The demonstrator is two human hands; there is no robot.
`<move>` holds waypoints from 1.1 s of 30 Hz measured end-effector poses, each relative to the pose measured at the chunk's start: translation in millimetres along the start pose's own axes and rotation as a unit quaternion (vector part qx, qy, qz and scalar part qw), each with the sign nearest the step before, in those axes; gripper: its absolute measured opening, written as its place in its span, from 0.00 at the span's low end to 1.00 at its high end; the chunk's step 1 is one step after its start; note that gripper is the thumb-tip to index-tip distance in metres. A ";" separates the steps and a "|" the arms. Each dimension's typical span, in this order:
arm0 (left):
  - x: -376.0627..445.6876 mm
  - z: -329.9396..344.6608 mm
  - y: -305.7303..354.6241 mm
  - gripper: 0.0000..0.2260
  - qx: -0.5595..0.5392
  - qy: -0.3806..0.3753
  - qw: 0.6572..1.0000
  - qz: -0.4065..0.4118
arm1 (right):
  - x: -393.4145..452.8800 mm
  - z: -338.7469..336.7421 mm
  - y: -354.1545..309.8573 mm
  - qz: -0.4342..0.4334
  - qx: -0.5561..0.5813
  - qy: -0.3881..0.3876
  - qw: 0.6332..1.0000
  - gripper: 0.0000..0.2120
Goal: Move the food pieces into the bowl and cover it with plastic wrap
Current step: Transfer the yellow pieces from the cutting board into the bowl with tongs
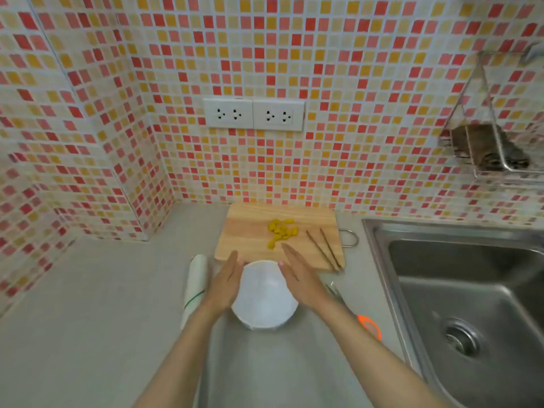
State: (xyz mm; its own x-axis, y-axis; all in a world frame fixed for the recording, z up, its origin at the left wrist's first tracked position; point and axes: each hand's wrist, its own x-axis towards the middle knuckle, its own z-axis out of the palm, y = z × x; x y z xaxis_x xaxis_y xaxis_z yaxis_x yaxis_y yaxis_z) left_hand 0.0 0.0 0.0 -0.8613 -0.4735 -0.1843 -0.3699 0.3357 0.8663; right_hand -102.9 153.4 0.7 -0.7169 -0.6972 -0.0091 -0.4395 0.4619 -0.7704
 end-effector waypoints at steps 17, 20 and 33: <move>-1.8 32.9 -18.0 0.14 -0.344 0.121 0.925 -0.106 | 35.1 -47.1 48.1 0.166 -0.141 0.258 0.941 0.26; 0.5 33.3 -13.7 0.13 -0.354 0.120 0.922 -0.104 | 42.3 -55.5 69.4 0.265 -0.231 0.159 0.923 0.26; 16.8 32.0 -7.2 0.13 -0.375 0.115 0.907 -0.157 | 94.8 -80.8 85.7 0.096 -0.176 0.016 0.980 0.21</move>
State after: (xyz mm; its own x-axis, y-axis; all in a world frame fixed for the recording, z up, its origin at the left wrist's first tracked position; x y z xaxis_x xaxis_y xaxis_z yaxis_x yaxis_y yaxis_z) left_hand -22.9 15.6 -24.2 -0.6273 -0.6360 -0.4494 -0.1698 -0.4515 0.8760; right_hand -252.2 171.2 -14.7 -0.8188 -0.5640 -0.1067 -0.4507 0.7468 -0.4890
